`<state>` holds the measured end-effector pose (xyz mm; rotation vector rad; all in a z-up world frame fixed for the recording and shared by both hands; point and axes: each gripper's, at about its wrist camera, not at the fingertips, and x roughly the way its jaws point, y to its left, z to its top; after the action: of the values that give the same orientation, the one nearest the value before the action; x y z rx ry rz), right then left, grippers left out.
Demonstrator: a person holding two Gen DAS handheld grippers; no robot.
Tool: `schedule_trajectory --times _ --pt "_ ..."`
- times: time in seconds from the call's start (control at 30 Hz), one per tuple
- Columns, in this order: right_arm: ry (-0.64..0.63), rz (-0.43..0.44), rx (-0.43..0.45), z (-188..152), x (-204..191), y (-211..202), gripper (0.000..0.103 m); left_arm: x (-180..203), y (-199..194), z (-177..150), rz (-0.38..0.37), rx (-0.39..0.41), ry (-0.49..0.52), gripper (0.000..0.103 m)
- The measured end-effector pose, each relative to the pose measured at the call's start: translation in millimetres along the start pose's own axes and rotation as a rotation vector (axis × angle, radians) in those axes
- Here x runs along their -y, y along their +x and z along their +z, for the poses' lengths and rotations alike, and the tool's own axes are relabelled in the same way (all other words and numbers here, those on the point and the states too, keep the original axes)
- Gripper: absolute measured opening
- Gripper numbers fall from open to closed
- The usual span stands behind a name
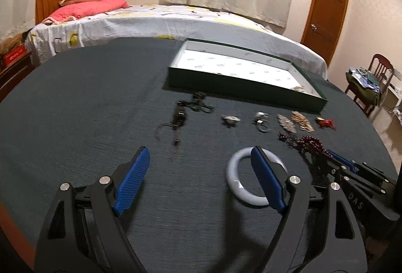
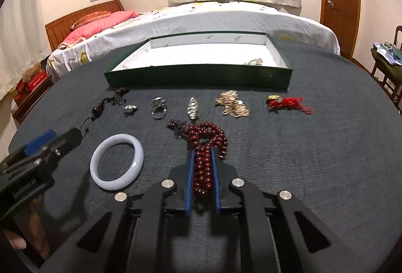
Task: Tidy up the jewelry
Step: 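Grasp the dark red bead strand with the right tool while the left tool grasps the white bangle, then carry the bangle and bead strand into the box and open both tools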
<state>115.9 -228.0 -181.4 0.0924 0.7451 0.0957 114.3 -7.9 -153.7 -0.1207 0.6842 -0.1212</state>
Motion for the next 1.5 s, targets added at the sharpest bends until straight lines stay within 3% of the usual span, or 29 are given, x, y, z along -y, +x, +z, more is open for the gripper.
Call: schedule_trajectory --times 0.2,0.63,0.87,1.2,1.27,1.33,1.4,1.5 --pt "0.044 -0.002 0.035 3.0 25.4 -13.6 0.012 30.8 8.9 -4.8 -0.042 -0.02 0.026 0.088" --pt "0.113 0.045 0.064 2.5 44.1 -20.6 0.012 71.0 39.5 -13.4 0.058 -0.123 0.18 0.088" --pt "0.124 0.054 0.063 1.7 46.9 -20.5 0.012 63.9 46.3 -10.5 0.092 -0.177 0.122 0.1" --pt "0.131 0.063 0.057 -0.1 48.2 -18.5 0.012 62.9 46.6 -9.3 0.082 -0.187 0.135 0.099" --pt "0.131 0.062 0.055 -0.6 48.9 -18.0 0.012 62.4 46.0 -9.3 0.075 -0.184 0.135 0.095" --pt "0.132 0.061 0.056 -1.0 49.7 -17.7 0.012 64.0 41.3 -11.0 0.054 -0.157 0.156 0.078" --pt "0.132 0.06 0.056 -0.9 49.7 -17.2 0.012 65.5 37.8 -12.3 0.044 -0.138 0.163 0.07" --pt "0.129 0.061 0.05 -2.0 49.0 -15.7 0.012 65.1 37.1 -11.6 0.034 -0.137 0.164 0.07"
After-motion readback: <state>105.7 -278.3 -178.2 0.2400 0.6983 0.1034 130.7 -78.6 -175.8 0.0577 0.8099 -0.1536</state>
